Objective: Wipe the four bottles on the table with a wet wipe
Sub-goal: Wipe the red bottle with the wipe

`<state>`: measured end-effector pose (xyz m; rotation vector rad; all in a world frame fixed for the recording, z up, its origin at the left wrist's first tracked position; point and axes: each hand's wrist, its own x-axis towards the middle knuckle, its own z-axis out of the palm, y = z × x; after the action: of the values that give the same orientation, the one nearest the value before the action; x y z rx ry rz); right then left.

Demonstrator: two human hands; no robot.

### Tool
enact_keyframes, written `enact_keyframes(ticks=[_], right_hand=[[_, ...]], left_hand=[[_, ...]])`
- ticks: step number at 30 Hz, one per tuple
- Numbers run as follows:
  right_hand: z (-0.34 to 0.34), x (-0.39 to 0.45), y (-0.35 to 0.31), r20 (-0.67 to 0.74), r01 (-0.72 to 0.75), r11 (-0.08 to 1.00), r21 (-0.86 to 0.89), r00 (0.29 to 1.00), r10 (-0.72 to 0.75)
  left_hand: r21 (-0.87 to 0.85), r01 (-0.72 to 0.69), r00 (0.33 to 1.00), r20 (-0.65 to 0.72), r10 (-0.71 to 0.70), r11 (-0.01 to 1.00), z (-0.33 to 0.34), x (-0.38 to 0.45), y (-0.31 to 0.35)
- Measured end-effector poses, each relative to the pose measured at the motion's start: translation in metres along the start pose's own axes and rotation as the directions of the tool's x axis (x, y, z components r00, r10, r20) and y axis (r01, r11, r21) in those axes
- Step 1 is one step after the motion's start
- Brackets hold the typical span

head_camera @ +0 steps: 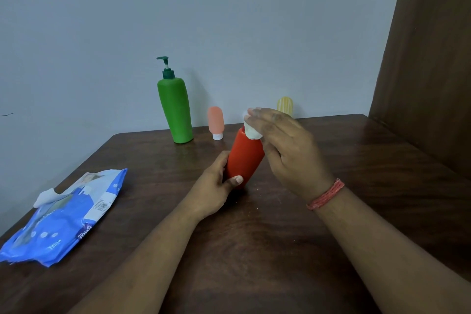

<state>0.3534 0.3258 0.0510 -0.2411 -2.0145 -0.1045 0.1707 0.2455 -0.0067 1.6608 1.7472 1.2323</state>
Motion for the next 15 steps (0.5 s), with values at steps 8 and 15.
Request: enact_keyframes(ticks=[8, 15], right_hand=[[0.013, -0.014, 0.014, -0.106, -0.181, 0.982, 0.057, 0.977, 0.186], [0.037, -0.028, 0.000, 0.062, -0.239, 0.958, 0.161, 0.971, 0.232]], left_hand=[[-0.165, 0.063, 0.998, -0.015, -0.066, 0.984, 0.000, 0.000, -0.005], [-0.456, 0.061, 0.997, -0.017, -0.078, 0.888, -0.001, -0.001, -0.009]])
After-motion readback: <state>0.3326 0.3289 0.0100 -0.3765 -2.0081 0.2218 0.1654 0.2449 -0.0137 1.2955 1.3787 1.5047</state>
